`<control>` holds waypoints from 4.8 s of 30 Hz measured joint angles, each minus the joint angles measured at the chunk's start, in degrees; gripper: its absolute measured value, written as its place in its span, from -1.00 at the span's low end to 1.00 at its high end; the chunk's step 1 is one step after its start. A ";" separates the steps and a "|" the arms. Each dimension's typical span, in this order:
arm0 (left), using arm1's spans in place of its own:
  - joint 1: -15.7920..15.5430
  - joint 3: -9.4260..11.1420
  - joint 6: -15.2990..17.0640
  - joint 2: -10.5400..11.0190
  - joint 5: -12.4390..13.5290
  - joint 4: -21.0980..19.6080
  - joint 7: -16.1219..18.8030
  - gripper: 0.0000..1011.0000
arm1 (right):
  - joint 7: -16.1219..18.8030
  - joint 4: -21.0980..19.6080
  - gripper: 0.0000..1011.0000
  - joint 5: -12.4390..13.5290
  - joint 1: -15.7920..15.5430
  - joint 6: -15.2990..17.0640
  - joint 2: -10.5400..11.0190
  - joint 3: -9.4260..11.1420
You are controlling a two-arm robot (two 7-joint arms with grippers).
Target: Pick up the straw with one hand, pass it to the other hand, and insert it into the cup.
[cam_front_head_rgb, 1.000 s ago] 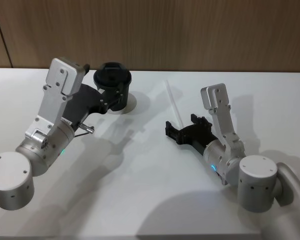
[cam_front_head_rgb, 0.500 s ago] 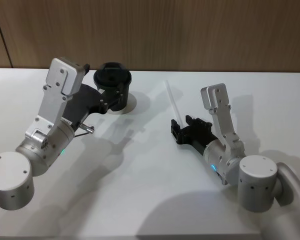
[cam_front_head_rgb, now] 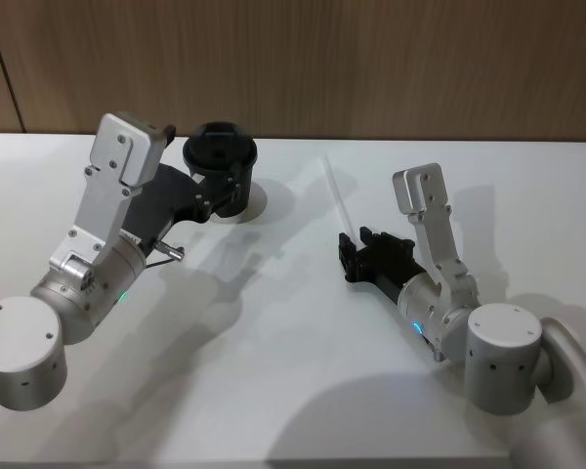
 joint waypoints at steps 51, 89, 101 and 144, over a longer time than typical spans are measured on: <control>0.00 0.00 0.00 0.00 0.00 0.00 0.00 0.98 | 0.00 0.01 -0.99 0.01 0.00 0.03 0.00 0.00; 0.00 0.00 0.00 0.00 0.00 0.00 0.00 0.98 | 0.59 -4.66 -0.99 -1.06 -2.74 -3.53 1.90 1.94; 0.00 0.00 0.00 0.00 0.00 0.00 0.00 0.98 | 2.74 -8.73 -0.99 -1.63 -4.51 -8.30 3.65 2.13; 0.00 0.00 0.00 0.00 0.00 0.00 0.00 0.98 | 17.45 -19.45 -0.99 11.41 -8.96 -32.07 10.43 4.08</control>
